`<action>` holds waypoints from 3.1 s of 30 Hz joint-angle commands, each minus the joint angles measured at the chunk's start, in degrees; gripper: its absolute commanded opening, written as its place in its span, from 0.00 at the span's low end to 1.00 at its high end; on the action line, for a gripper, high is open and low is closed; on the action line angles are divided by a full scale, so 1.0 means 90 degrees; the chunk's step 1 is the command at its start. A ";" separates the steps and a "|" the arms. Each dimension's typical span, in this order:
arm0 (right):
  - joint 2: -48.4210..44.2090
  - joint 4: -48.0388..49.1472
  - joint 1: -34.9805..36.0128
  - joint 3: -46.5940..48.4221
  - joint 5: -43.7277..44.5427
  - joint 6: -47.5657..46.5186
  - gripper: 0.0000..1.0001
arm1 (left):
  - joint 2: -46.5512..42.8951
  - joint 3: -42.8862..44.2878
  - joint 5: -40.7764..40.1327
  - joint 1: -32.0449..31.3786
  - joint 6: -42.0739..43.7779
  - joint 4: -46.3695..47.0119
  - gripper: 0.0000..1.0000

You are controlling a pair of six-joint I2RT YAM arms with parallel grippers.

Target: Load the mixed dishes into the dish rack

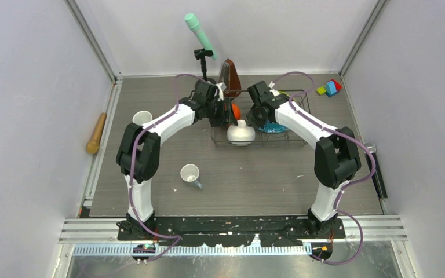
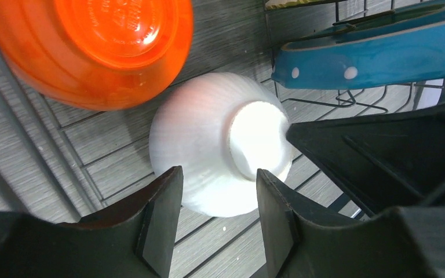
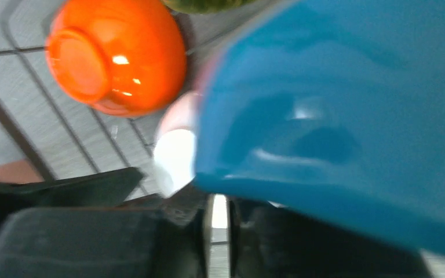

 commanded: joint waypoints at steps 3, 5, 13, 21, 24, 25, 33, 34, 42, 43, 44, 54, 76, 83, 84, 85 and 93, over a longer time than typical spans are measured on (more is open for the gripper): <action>0.0263 -0.0038 -0.0033 0.0342 -0.0415 -0.0191 0.06 | 0.0404 0.0179 0.0465 0.0016 -0.0310 0.0422 0.51; 0.0241 0.0009 -0.0040 0.0333 -0.0496 -0.0274 0.01 | 0.0503 0.0193 0.0608 0.0016 -0.0394 0.0533 0.48; 0.0037 0.0671 -0.0101 0.0107 -0.1611 -0.0545 0.00 | 0.0509 0.0081 0.0797 0.0019 -0.0530 0.0958 0.36; 0.0024 0.0984 -0.0080 0.0044 -0.2474 -0.0867 0.00 | 0.0616 0.0203 0.1379 0.0025 -0.0543 0.0986 0.00; -0.0027 0.0956 -0.0052 0.0085 -0.2505 -0.0992 0.00 | 0.0343 -0.0004 0.1357 0.0018 -0.0541 0.1208 0.00; -0.0061 0.0919 -0.0033 0.0122 -0.2498 -0.1057 0.00 | 0.0256 -0.0040 0.1372 0.0023 -0.0541 0.1243 0.00; -0.0371 0.0529 -0.0004 0.0413 -0.2119 -0.1534 0.13 | -0.0428 -0.0260 0.0805 0.0048 -0.0173 0.0980 0.00; -0.0411 0.0429 -0.0004 0.0453 -0.2008 -0.1590 0.18 | -0.0498 -0.0262 0.0683 0.0066 -0.0089 0.0890 0.00; -0.0597 -0.0509 -0.0004 0.0699 -0.0719 -0.2421 0.70 | -0.1003 -0.0291 0.0043 0.0139 0.0396 0.0355 0.06; -0.0667 -0.0538 -0.0004 0.0654 -0.0594 -0.2410 0.83 | -0.0989 -0.0278 0.0048 0.0140 0.0390 0.0275 0.15; -0.0691 -0.0554 -0.0009 0.0636 -0.0544 -0.2379 0.91 | -0.0954 -0.0251 0.0081 0.0141 0.0379 0.0216 0.25; -0.0710 -0.0478 -0.0282 0.0289 -0.0678 -0.1119 1.00 | -0.0670 -0.0383 0.0265 0.0142 -0.0123 0.0354 1.00; 0.0029 0.0360 -0.0587 -0.0101 -0.1472 -0.0237 1.00 | -0.0439 -0.0442 0.0075 0.0152 -0.0604 0.0619 0.99; 0.0025 0.0341 -0.0353 0.0180 -0.1333 -0.0371 1.00 | -0.1432 -0.0415 -0.0991 0.0224 0.0297 -0.0120 0.99; 0.0064 0.0304 -0.0269 0.0224 -0.1282 -0.0375 1.00 | -0.1581 -0.0490 -0.1026 0.0284 0.0393 -0.0117 0.99; 0.0085 0.0297 -0.0229 0.0310 -0.1259 -0.0375 1.00 | -0.1711 -0.0578 -0.1061 0.0376 0.0447 -0.0114 1.00; 0.0432 0.0517 0.0100 0.0641 -0.1367 -0.0310 1.00 | -0.1997 -0.1577 -0.0738 0.1002 0.0117 0.0169 0.98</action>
